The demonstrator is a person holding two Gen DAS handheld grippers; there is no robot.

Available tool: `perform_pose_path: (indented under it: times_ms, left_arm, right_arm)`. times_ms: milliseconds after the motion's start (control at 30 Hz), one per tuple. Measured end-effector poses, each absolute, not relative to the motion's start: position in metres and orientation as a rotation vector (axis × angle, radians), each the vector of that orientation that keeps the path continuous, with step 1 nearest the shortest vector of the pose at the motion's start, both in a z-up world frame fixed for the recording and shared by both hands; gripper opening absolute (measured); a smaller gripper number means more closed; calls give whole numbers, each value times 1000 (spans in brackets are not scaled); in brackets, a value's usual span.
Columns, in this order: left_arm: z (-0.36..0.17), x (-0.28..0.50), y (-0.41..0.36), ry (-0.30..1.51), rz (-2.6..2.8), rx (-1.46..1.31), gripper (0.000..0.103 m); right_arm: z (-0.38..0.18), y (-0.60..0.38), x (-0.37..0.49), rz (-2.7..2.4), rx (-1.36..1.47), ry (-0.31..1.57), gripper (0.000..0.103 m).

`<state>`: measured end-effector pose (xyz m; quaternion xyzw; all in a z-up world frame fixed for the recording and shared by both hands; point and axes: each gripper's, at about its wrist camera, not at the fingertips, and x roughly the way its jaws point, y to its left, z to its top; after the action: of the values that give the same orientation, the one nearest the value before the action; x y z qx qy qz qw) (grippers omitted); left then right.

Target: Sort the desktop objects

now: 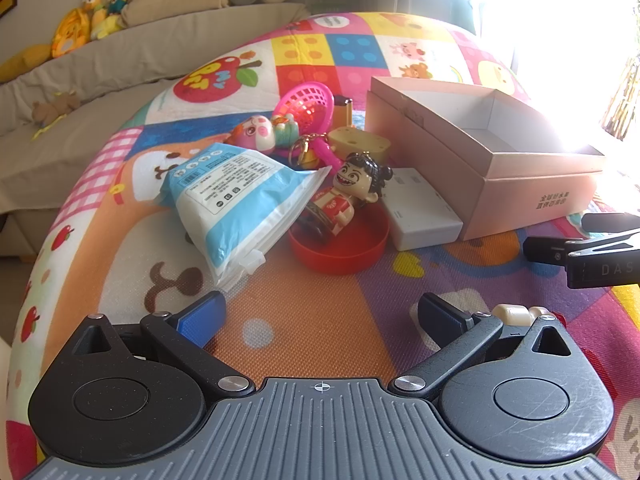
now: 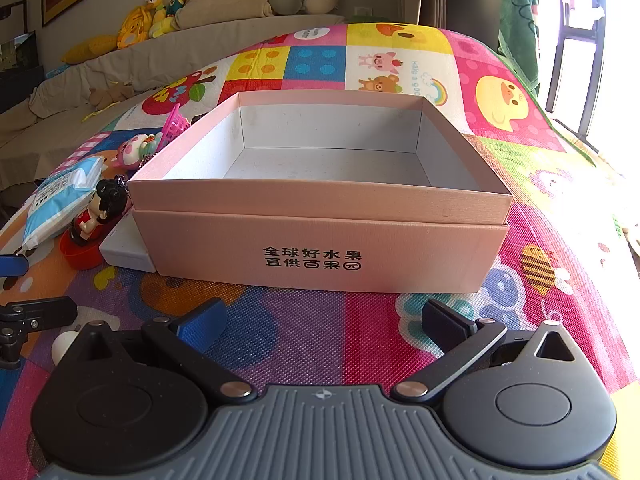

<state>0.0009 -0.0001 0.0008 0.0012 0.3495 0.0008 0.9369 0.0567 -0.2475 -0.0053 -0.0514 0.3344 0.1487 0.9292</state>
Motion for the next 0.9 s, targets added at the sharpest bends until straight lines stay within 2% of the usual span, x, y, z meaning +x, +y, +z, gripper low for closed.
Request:
perform_pose_path:
  times_ms: [733,900]
  left_arm:
    - [1,1,0,714,1,0,103]
    - [1,1,0,714,2,1,103]
  right_arm:
    - [-7,-244,55,303,-106,686,103]
    - [0,-248,53,309,-106,748,103]
